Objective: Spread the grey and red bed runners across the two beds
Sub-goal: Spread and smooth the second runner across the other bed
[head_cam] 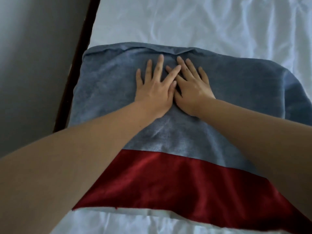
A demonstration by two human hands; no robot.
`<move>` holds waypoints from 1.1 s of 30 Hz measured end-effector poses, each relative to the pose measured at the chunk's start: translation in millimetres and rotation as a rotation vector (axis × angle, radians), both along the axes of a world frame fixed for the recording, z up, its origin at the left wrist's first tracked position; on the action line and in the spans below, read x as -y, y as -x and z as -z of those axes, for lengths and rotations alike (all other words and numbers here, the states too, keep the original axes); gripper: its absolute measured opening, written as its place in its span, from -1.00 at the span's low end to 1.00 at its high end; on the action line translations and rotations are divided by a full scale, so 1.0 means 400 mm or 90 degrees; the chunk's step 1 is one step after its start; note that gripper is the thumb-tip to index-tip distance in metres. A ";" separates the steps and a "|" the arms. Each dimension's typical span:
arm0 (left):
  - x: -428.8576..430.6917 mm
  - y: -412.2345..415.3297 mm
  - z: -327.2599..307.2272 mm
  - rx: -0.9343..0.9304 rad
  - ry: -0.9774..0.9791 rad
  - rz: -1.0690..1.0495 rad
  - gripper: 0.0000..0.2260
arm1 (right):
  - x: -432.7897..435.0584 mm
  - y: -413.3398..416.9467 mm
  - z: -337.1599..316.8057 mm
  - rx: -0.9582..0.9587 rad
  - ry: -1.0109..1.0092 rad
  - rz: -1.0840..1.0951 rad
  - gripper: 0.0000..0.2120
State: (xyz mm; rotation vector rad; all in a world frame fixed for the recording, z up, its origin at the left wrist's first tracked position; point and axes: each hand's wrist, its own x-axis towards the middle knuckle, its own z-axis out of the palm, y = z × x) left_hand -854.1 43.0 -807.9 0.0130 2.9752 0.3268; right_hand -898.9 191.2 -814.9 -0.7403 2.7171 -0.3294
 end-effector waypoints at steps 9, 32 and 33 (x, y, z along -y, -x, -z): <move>-0.207 0.001 -0.036 0.042 -0.028 0.122 -0.54 | -0.225 -0.055 -0.029 -0.041 -0.032 0.047 -0.46; -0.602 -0.035 -0.202 0.048 -0.110 0.286 -0.45 | -0.660 -0.142 -0.222 0.037 -0.037 0.148 -0.49; -0.613 -0.031 -0.205 0.050 -0.095 0.292 -0.45 | -0.673 -0.141 -0.219 0.036 -0.015 0.188 -0.55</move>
